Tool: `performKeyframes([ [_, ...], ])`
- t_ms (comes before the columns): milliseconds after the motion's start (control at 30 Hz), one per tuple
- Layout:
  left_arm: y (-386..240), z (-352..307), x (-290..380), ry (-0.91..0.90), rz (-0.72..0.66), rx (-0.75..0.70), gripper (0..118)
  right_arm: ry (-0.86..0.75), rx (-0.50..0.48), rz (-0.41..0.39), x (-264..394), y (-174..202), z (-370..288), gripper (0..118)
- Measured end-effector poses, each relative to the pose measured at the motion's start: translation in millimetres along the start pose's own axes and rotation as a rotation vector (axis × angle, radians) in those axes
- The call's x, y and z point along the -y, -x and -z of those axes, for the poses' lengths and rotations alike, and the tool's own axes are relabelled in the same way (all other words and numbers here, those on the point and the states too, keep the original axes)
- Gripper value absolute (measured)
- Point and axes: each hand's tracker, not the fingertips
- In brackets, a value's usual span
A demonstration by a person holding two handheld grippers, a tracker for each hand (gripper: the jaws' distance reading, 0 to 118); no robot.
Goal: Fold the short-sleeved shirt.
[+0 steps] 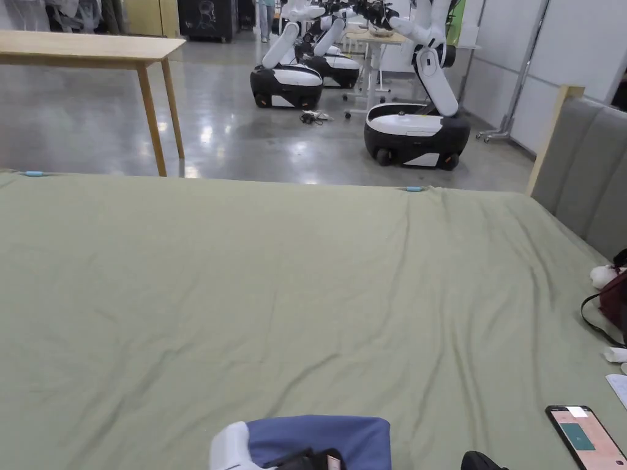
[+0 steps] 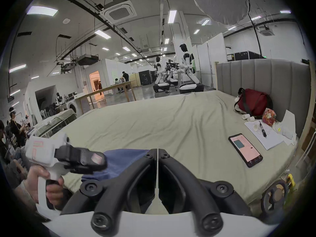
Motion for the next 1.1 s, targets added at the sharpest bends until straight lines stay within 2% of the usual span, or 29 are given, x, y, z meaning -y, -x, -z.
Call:
performKeyframes([
  [67, -0.3, 29.5, 14.9, 0.087, -0.046, 0.023, 28, 0.003, 0.0, 0.01, -0.2, -0.7, 0.6, 7],
  [200, 8.5, 65.8, 36.7, 0.181, 0.038, -0.162, 26, 0.013, 0.001, 0.014, 0.3, -3.1, 1.7, 7],
  [233, 11.0, 69.3, 40.1, 0.163, 0.036, -0.194, 20, 0.018, 0.001, 0.014, 0.8, -4.3, 2.5, 7],
  [300, 6.4, 61.0, 40.6, 0.146, 0.014, -0.172, 14, 0.033, -0.003, 0.019, 1.8, -6.9, 6.2, 7],
  [467, 4.1, 51.3, 35.8, 0.138, -0.008, -0.135, 16, 0.113, -0.081, 0.085, 6.5, -8.8, 27.3, 7],
  [633, -8.9, 12.3, 28.5, 0.088, 0.009, -0.054, 16, 0.251, -0.283, 0.304, 16.0, -19.3, 78.7, 7],
  [733, -9.0, -28.1, 17.1, 0.01, 0.052, -0.013, 18, 0.343, -0.464, 0.422, 36.5, -27.4, 114.6, 7],
  [800, -17.8, -59.0, 7.3, -0.053, 0.089, -0.049, 20, 0.403, -0.553, 0.512, 50.9, -32.6, 133.1, 7],
  [833, -17.6, -73.5, 1.7, -0.081, 0.122, -0.073, 32, 0.428, -0.57, 0.549, 59.3, -35.9, 141.3, 7],
  [867, -13.2, -82.9, -3.3, -0.088, 0.14, -0.105, 65, 0.455, -0.56, 0.559, 67.0, -37.3, 146.8, 7],
  [900, -7.3, -89.0, -6.8, -0.086, 0.147, -0.138, 92, 0.494, -0.525, 0.55, 72.9, -39.2, 151.7, 7],
  [933, 2.5, -94.3, -11.0, -0.09, 0.137, -0.139, 108, 0.518, -0.482, 0.542, 79.4, -42.0, 156.2, 6],
  [967, 11.9, -97.4, -14.9, -0.085, 0.124, -0.137, 111, 0.516, -0.467, 0.55, 83.2, -45.3, 158.0, 6],
  [1000, 22.8, -99.7, -18.0, -0.065, 0.089, -0.155, 111, 0.492, -0.511, 0.617, 85.7, -49.5, 158.0, 5],
  [1033, 35.7, -99.0, -20.4, -0.039, 0.055, -0.155, 111, 0.488, -0.515, 0.655, 86.1, -53.0, 159.3, 5],
  [1100, 62.8, -93.3, -22.3, -0.014, 0.002, -0.128, 111, 0.484, -0.495, 0.624, 83.6, -52.3, 161.2, 5],
])
